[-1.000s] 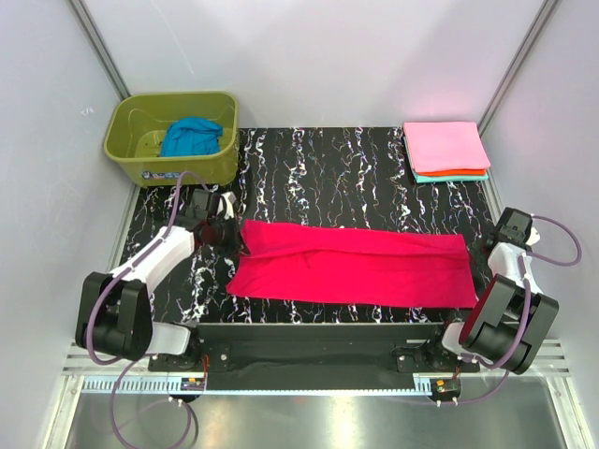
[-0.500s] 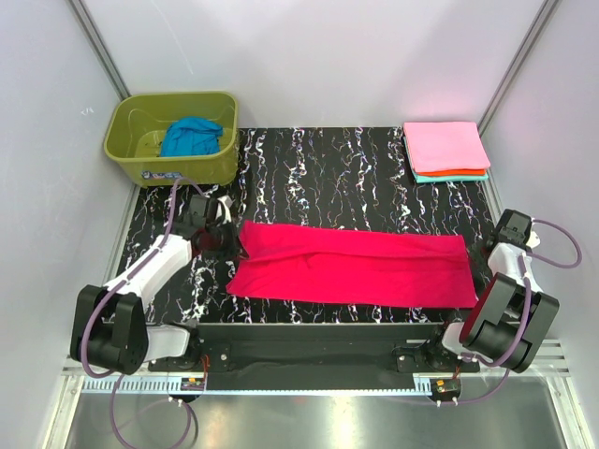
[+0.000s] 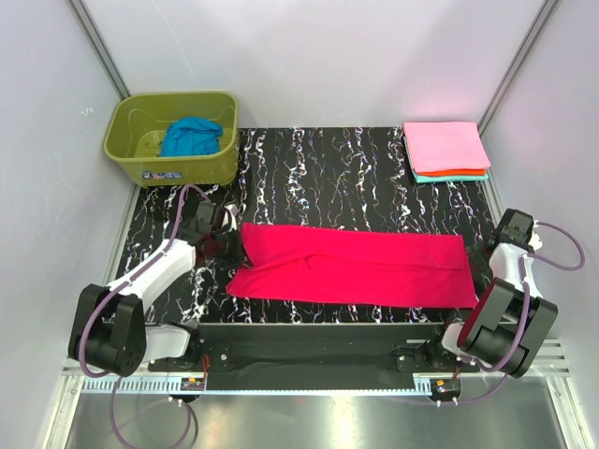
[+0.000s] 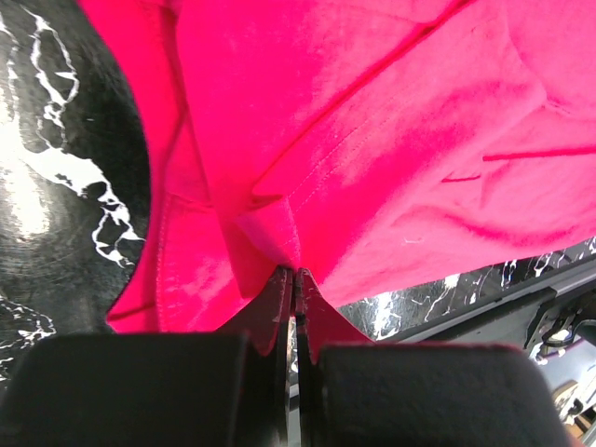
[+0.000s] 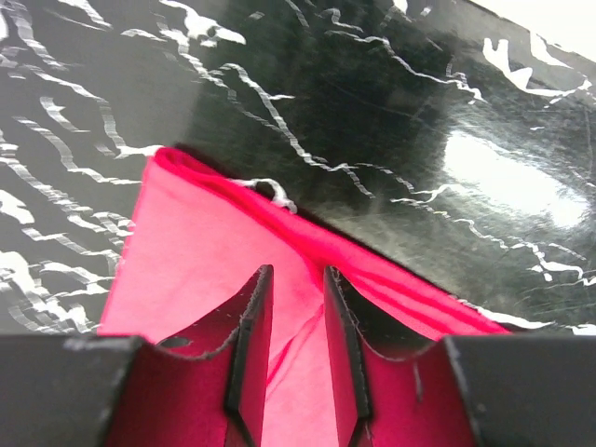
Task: Fold and stack the t-shirts
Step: Fold the tshirt
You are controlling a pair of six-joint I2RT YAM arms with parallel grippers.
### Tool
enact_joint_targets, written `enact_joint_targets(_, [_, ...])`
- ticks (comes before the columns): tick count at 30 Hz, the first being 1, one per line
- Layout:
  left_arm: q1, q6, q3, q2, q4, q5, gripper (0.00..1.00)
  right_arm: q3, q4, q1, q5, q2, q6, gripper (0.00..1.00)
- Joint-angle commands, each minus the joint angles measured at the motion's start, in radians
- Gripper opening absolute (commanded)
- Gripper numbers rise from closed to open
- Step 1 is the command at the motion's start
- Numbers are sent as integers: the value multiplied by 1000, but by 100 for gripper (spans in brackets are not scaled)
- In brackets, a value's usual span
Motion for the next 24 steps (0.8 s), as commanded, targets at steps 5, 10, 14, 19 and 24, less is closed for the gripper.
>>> enact_joint_targets(5, [-13,-7,-6,-7,38,-20,0,69,-12,-5,-119,-76,65,33])
enact_joint_targets(10, [-28,-21,-3,39,47,-29,0,49,5,-3,-154,-19,109,33])
enact_joint_targets(14, [-39,-17,-18,46,48,-55,0,33,39,-3,-173,30,114,31])
enact_joint_targets(19, [-40,-14,-32,53,44,-101,7,61,47,-3,-147,130,108,30])
enact_joint_targets(24, [-63,-5,-34,89,47,-87,25,87,44,-3,-102,194,77,29])
